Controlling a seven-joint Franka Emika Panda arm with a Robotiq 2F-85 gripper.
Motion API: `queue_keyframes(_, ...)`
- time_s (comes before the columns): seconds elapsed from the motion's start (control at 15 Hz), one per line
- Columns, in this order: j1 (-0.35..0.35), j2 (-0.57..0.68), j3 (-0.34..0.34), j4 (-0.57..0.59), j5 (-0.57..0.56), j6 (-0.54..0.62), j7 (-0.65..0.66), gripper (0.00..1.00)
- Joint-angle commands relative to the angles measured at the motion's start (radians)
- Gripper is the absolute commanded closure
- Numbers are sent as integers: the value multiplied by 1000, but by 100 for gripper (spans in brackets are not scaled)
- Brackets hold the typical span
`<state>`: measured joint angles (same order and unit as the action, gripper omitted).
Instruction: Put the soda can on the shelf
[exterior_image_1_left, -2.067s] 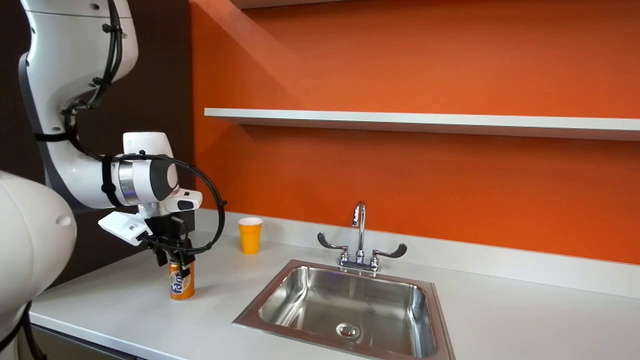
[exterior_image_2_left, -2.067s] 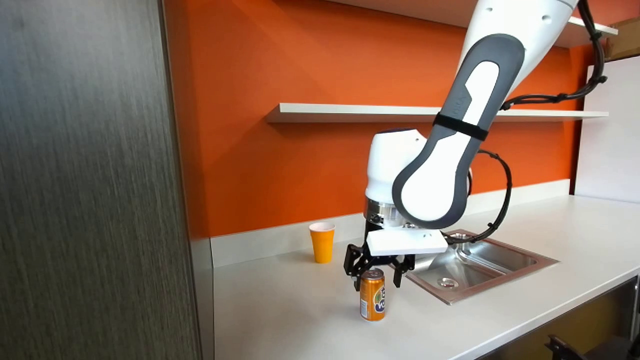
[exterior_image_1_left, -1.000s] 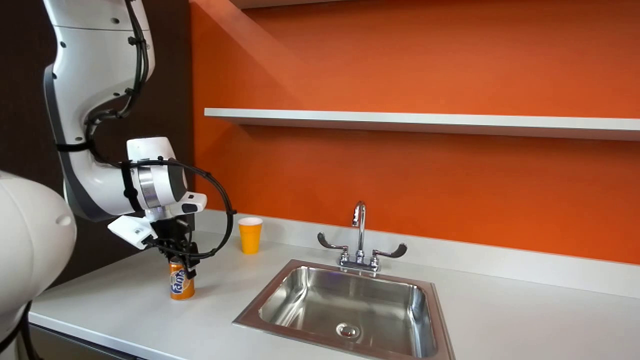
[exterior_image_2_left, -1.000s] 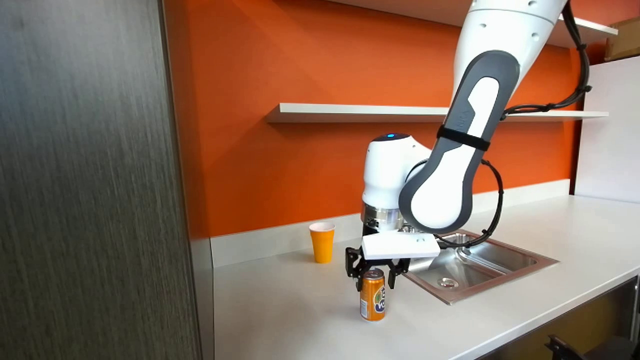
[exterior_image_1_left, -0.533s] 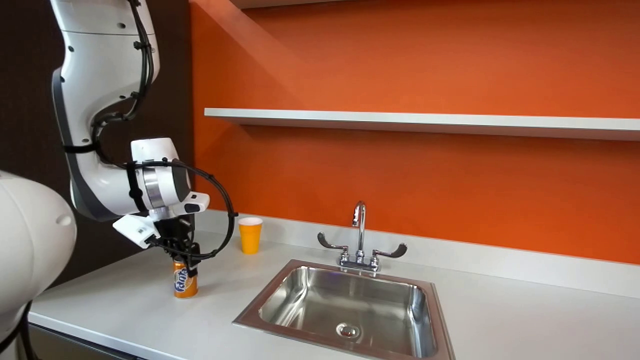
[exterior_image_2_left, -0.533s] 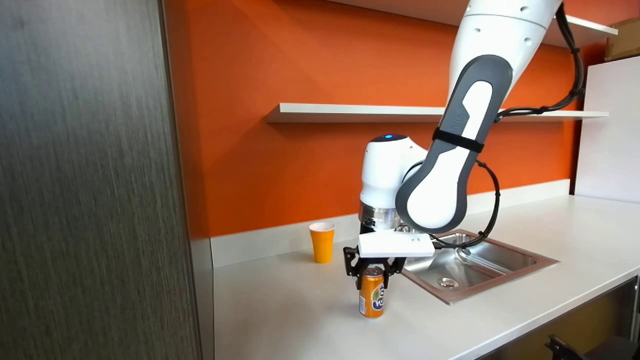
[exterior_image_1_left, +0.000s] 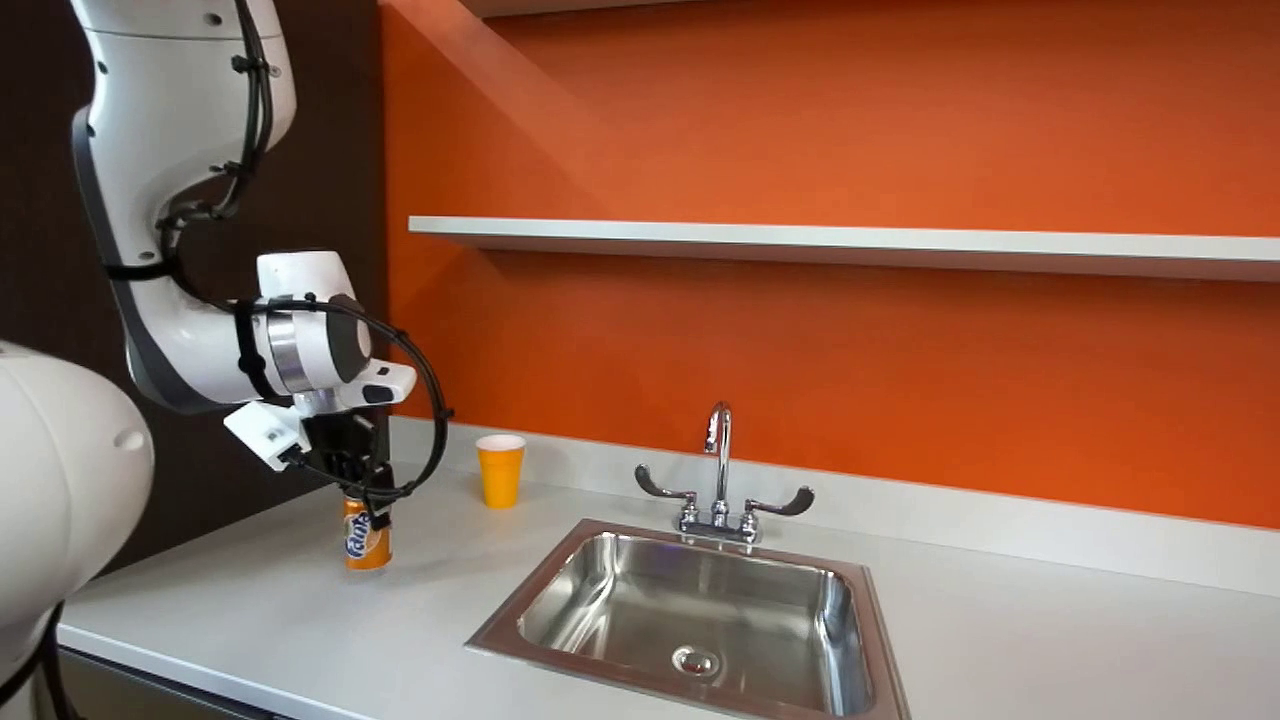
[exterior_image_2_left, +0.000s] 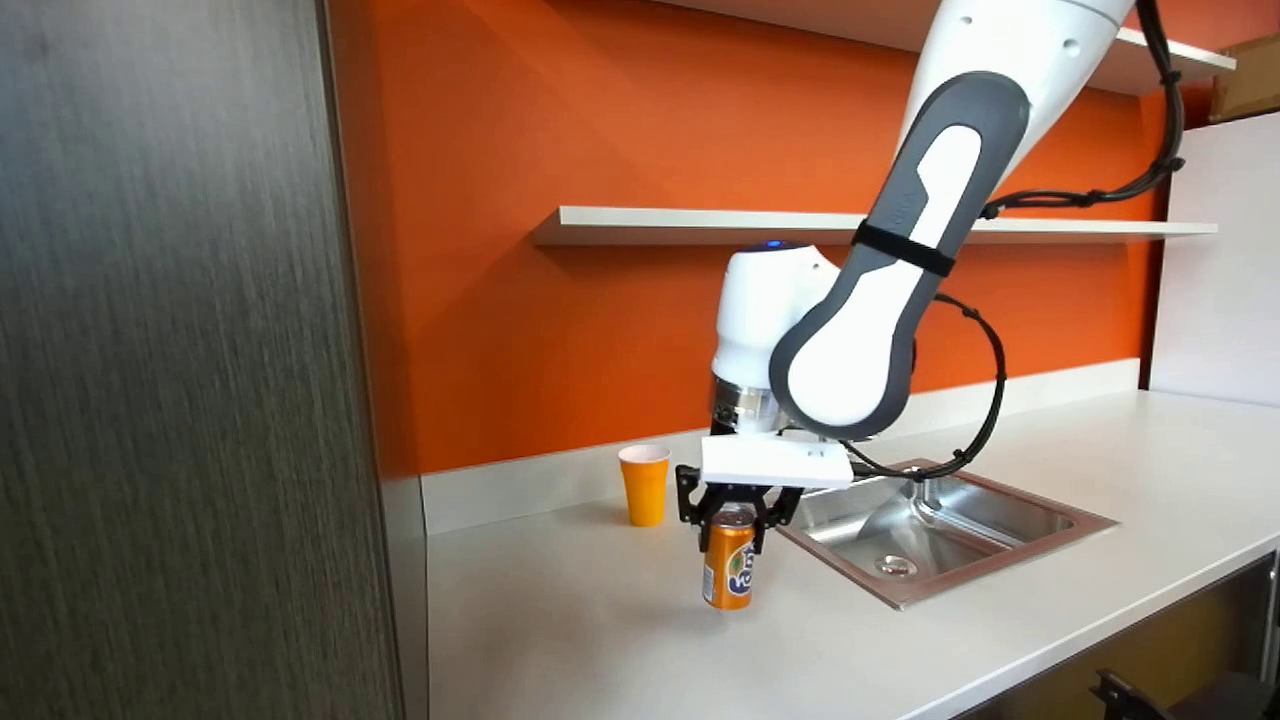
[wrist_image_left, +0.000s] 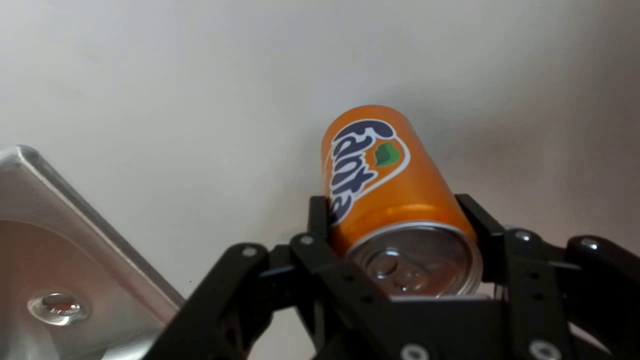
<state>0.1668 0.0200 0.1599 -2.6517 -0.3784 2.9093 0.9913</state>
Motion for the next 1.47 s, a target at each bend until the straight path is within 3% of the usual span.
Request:
queue_keyframes(0.0,26,-169,25,-29,138,-131,-78,62)
queue_keyframes(0.33,12,-388,61,-8,205,-347,-104,62)
queue_keyframes(0.6,-2,-529,85,28,220,-446,-103,62)
queue_keyframes(1.0,-35,-661,102,113,230,-481,-96,62)
queue_keyframes(1.4,-88,-705,105,221,234,-469,-97,62)
